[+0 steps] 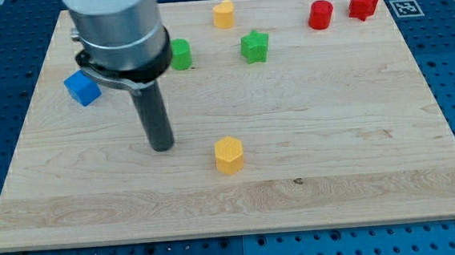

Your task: Slide the yellow hexagon to the bottom right

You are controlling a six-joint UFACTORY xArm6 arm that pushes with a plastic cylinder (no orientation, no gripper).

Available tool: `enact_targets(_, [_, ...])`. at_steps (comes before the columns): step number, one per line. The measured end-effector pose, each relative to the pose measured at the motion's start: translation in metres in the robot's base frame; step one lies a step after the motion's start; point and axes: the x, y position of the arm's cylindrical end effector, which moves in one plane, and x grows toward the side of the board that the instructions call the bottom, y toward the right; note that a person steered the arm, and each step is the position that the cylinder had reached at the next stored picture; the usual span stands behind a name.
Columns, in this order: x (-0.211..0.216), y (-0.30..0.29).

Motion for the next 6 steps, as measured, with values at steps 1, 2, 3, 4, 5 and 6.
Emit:
enact_targets(1, [0.017, 0.035])
enact_targets(2, [0.023, 0.074])
enact_targets(3, [0.023, 0.121])
enact_targets(4, [0.023, 0.171])
enact_targets(5, [0.023, 0.211])
enact_targets(6, [0.026, 0.236])
